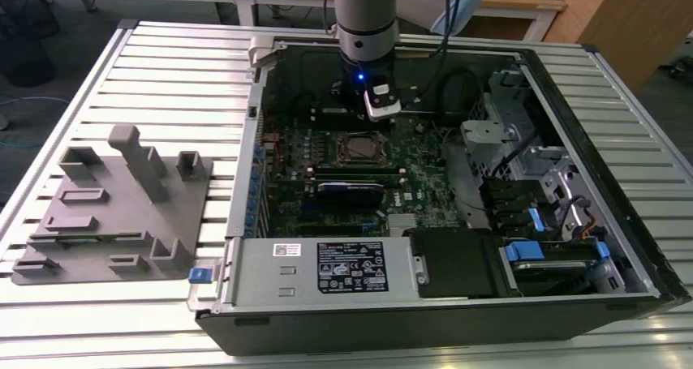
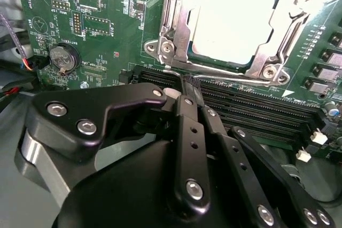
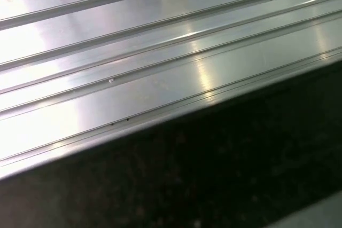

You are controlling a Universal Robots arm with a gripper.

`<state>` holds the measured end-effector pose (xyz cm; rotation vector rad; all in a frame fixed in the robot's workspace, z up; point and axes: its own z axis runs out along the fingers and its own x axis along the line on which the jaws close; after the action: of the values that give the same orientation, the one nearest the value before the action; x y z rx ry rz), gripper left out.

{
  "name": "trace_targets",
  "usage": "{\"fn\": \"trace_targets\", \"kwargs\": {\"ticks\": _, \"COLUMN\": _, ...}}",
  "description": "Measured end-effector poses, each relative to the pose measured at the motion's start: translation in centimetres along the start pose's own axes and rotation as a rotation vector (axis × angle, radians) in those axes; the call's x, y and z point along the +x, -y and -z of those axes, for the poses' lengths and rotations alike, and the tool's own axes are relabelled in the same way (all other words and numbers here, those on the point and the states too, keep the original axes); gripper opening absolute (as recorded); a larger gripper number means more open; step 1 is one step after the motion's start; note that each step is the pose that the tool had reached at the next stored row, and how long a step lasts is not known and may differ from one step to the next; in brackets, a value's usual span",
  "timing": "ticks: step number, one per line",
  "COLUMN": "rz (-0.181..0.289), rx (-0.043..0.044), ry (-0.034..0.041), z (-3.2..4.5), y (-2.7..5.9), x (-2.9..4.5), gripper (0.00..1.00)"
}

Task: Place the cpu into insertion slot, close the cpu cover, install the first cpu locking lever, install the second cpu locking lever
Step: 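Install the first cpu locking lever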

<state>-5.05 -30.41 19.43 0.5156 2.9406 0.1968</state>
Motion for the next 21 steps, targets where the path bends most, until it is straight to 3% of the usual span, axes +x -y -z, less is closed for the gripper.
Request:
{"fn": "trace_targets", "kwargs": {"ticks": 10, "rz": 0.000, "rx": 0.0001, "ry": 0.0016, "z": 0.62, "y": -0.11, "x": -0.07, "gripper": 0.10}}
{"fn": "trace_targets", "kwargs": {"ticks": 21, "rz": 0.005, "rx": -0.0004, "ry": 0.0303, "z": 0.54, "y": 0.09, "x": 0.42, "gripper": 0.10}}
